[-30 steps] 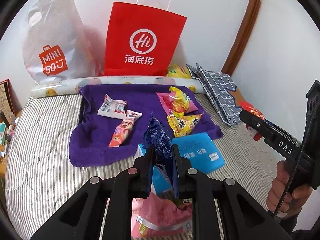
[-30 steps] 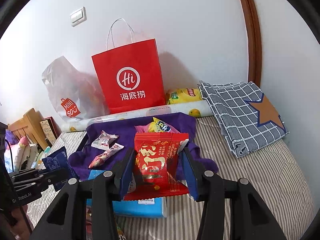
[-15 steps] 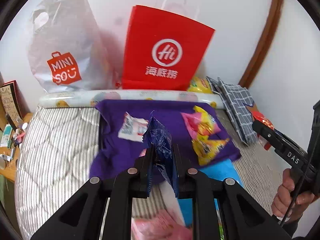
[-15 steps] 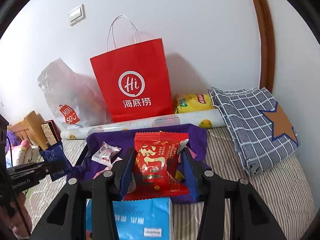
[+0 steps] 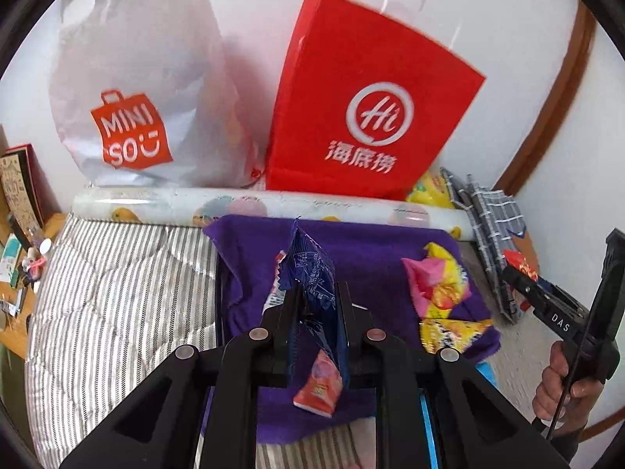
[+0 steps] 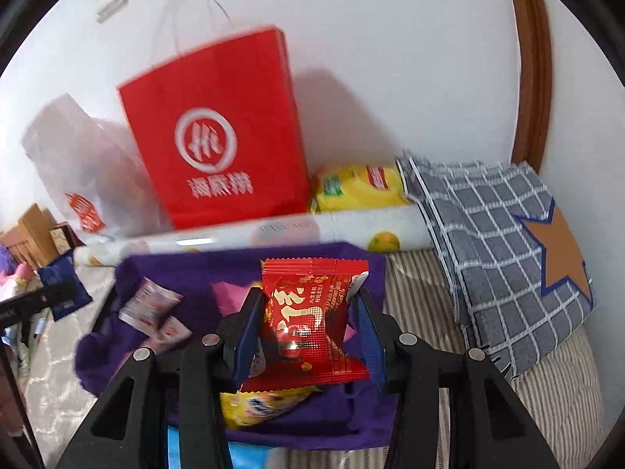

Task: Organize snacks
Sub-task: 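Open the right gripper over the towel while the left releases the blue packet beside it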

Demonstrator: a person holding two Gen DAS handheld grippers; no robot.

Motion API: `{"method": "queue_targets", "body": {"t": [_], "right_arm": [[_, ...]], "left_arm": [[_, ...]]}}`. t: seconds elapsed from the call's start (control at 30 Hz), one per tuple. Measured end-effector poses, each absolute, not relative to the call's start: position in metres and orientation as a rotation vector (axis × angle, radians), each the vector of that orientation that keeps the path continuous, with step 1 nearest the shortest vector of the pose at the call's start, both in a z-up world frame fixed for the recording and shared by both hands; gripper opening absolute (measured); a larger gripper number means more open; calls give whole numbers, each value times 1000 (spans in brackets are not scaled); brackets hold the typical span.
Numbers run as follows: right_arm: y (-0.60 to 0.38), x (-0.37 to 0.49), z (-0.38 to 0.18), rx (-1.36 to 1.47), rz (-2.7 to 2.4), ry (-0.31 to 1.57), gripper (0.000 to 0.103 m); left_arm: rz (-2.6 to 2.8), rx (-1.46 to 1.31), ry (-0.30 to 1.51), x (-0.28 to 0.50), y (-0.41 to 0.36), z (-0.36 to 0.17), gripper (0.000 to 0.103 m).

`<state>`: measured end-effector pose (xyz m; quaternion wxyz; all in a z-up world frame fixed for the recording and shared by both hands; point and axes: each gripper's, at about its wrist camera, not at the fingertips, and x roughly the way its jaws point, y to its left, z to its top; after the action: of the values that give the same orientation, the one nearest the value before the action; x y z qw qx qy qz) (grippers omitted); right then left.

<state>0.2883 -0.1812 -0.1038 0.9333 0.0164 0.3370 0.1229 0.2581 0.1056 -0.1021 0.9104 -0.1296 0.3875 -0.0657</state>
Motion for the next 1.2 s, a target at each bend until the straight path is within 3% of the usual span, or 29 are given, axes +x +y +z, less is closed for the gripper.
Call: {"method": "queue_targets", "body": {"t": [0.23, 0.63, 0.8, 0.9, 0.97, 1.03, 1.2], "right_arm": [[-182, 303, -130, 24, 267, 773, 44], [-171, 307, -140, 8, 338, 833, 45], [-167, 297, -134, -5, 364, 797, 61], [-164, 291, -127, -14, 367, 774, 62], [-163, 285, -119, -11, 364, 752, 64], [-163, 277, -109, 0, 355, 723, 66], [-164, 246, -91, -8, 337, 665, 66]], "left_arm": [[-131, -287, 878, 276, 108, -141, 16], [-150, -271, 931, 276, 100, -161, 16], [-136, -262, 953, 277, 99, -164, 16], [-138, -250, 962, 276, 97, -164, 17], [-156, -241, 972, 276, 94, -163, 22], [-166, -237, 973, 275, 92, -160, 42], [-167, -239, 931, 264, 90, -143, 54]]}}
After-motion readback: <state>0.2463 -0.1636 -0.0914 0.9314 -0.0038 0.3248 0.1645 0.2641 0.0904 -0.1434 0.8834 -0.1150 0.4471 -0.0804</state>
